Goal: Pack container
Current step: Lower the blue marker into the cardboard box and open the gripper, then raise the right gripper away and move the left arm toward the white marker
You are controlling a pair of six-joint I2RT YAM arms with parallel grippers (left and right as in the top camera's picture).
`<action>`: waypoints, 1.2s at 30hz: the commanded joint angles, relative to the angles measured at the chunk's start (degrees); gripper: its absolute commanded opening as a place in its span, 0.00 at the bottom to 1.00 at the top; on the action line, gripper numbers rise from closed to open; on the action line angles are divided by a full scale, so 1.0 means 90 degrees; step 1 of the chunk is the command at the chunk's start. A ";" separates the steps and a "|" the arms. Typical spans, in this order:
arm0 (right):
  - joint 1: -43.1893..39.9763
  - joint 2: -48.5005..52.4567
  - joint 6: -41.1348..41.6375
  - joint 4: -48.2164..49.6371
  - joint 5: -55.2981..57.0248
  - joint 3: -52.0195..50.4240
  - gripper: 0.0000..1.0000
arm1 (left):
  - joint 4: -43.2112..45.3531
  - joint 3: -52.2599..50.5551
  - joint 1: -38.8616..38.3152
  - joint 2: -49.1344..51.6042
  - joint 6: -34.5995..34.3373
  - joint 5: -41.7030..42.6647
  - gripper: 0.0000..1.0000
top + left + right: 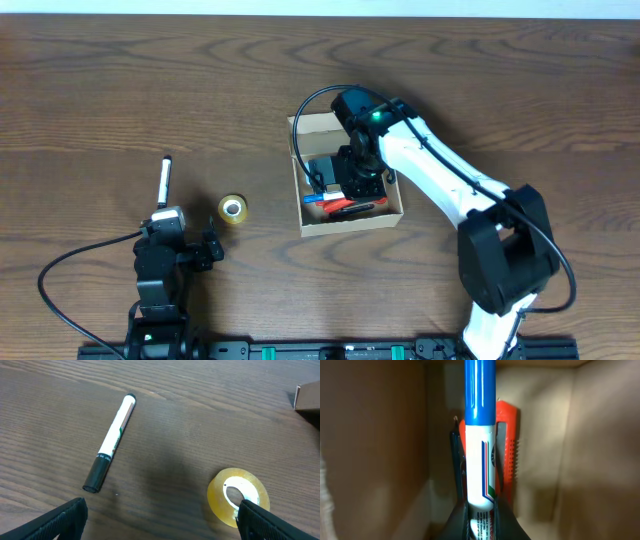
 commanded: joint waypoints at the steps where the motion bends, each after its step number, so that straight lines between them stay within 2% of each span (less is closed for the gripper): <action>1: -0.0107 0.0287 -0.0124 0.0051 0.0034 0.0100 0.01 | -0.0257 -0.0041 0.0039 0.0002 -0.0051 0.0000 0.95; 9: -0.0155 0.0612 -0.0010 0.0253 0.0053 0.0097 0.01 | -0.0257 -0.0041 0.0039 0.0002 -0.0051 0.0000 0.95; 14: -0.0155 0.0612 0.0100 0.0316 0.0051 0.0097 0.17 | -0.0260 -0.0041 0.0039 0.0002 -0.0051 0.0000 0.95; 22: -0.0148 0.0265 0.0267 0.0216 -0.0498 0.0277 0.21 | -0.0376 0.0107 0.0039 0.0002 -0.0393 -0.0002 0.95; 26: -0.0151 -0.0352 0.0270 0.0216 -0.0869 0.0432 0.28 | -0.1231 0.0707 0.0039 0.0002 -0.0755 0.0000 0.95; 29: -0.0163 -0.0916 0.0488 0.0223 -0.0911 0.0503 0.30 | -0.2664 0.1528 0.0039 0.0002 -0.1042 -0.0002 0.95; 31: -0.0226 -0.1290 0.0865 0.0282 -0.0913 0.0517 0.37 | -0.3446 0.2045 0.0039 0.0005 -0.1049 -0.0005 0.95; 34: -0.0498 -0.1763 0.2157 0.0525 -0.0867 0.0517 0.65 | -0.4214 0.2844 0.0039 0.0056 -0.1049 0.0138 0.95; 36: -0.0792 -0.1991 0.3084 0.0699 -0.0804 0.0517 0.78 | -0.4473 0.3298 0.0039 0.0209 -0.0993 0.0340 0.95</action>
